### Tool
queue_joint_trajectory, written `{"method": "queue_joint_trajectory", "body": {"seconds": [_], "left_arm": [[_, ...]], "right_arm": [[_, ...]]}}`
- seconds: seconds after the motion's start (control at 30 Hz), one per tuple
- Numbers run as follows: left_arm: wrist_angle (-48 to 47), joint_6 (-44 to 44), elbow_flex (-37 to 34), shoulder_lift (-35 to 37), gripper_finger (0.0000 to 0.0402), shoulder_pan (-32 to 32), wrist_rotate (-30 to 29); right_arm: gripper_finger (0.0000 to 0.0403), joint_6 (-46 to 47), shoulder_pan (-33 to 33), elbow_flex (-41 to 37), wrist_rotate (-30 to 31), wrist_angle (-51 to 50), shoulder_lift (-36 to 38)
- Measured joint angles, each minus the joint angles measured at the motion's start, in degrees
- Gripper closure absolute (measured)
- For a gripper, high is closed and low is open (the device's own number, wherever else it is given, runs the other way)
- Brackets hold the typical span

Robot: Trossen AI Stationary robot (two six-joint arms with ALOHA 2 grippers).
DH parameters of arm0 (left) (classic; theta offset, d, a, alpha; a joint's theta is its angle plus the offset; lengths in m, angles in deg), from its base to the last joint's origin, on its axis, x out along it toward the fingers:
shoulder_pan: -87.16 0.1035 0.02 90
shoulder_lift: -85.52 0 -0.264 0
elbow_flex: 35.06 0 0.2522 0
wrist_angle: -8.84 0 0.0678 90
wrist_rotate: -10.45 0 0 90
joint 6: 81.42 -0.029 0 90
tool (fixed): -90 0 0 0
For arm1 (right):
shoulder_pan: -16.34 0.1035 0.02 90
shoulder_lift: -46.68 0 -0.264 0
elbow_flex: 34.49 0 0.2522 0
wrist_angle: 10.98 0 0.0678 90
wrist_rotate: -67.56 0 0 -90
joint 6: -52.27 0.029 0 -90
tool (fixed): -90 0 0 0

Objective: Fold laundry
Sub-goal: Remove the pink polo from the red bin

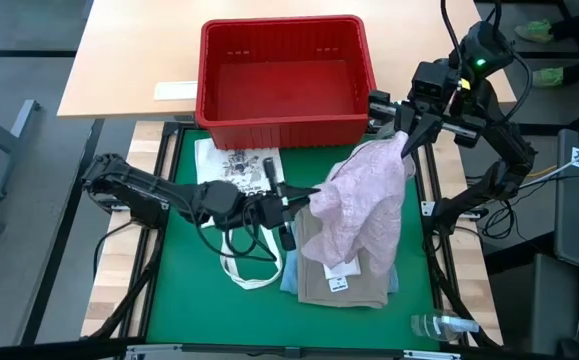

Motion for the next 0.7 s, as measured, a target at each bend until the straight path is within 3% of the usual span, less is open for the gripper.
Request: {"method": "queue_joint_trajectory", "body": {"seconds": [0.17,0.3,0.5,0.7], "left_arm": [[-0.08,-2.37,0.02,1.01,0.0396,-5.04,-22.19],[0.26,-2.41,0.15,1.43,0.0396,-8.37,-34.81],[-0.13,-2.08,0.14,1.45,0.0396,-11.68,-48.4],[-0.37,-1.91,0.02,1.45,0.0397,-14.15,-56.1]], "right_arm": [[0.04,-1.09,-6.2,0.0,0.72,-0.02,0.0],[0.0401,-9.26,-12.92,0.0,4.37,-0.5,-0.75],[0.04,-23.09,-18.58,-0.02,14.27,-10.04,-5.26],[0.04,-31.97,-19.28,-0.02,21.45,-20.75,-12.22]]}}
